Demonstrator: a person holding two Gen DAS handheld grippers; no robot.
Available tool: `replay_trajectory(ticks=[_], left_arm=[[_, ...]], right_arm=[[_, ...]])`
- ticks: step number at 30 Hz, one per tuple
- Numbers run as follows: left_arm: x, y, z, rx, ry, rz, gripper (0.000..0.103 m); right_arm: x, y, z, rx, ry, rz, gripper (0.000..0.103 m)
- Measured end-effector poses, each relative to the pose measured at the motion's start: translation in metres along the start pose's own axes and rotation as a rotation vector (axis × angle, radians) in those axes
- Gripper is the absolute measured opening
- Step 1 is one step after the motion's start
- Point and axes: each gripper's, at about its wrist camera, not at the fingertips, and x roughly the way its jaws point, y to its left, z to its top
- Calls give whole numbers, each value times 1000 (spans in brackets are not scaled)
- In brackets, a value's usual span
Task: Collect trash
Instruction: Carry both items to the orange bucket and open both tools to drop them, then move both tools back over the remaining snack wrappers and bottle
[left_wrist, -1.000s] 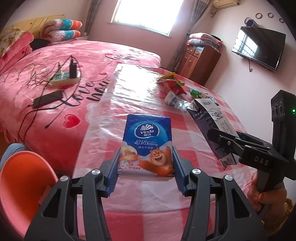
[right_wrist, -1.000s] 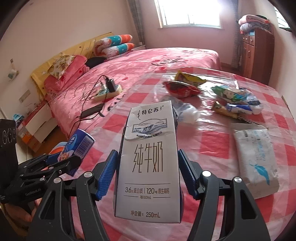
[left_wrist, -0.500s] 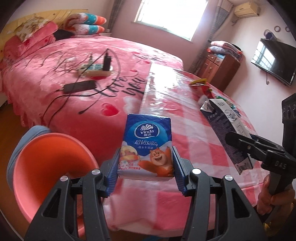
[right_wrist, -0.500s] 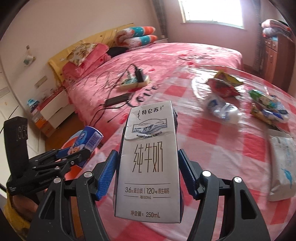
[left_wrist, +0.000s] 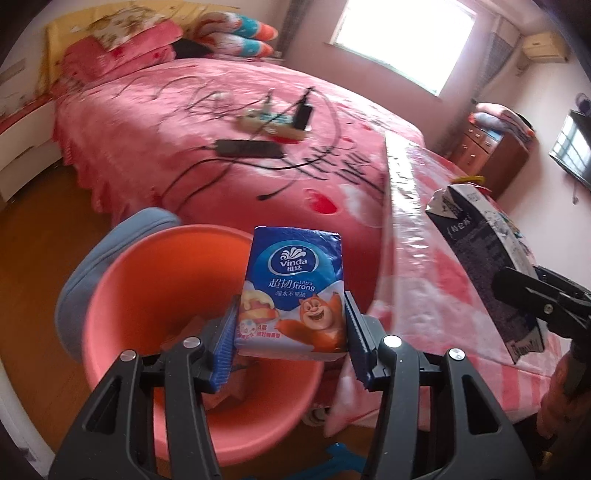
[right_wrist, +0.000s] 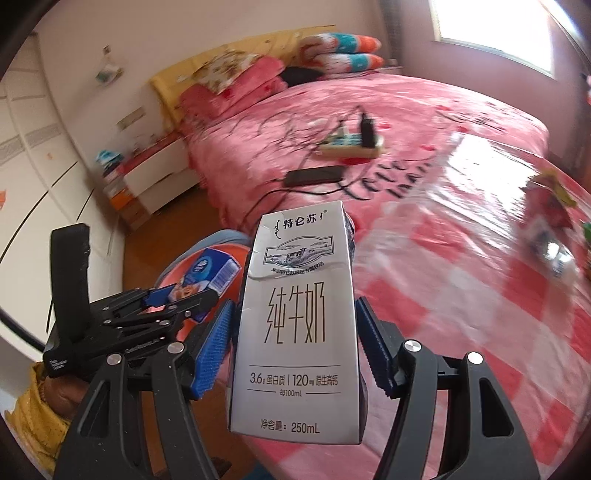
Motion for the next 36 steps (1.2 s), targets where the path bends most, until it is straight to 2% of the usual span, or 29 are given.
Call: replay_trajectory(ticks=[12,14,15,16,19,23,32,36], left_arm=[[5,60,-15,-116,22,116,54],[8,69,-17,-141,27,156,56],[10,74,-18,-153,34,173,59],[10,76,-19,-157,37,186,61],[5,81,-21,-155,16,229,63],[3,81,-19,-150,0,240,65],[6,60,-12,-124,-13,203,65],[3,47,-10,-104,-20,183,65]], right_arm=[[48,56,15,-77,64,117,67],[63,59,18,-51,93,153,69],[68,58,18,-32,104,157,79],[71,54,18,-5,112,166,82],[72,37,15,86,123,203,82],[53,20,14,125,82,177,82],[11,-4,0,129,-22,76,83],[-1,-16,-8,142,-50,44,89]])
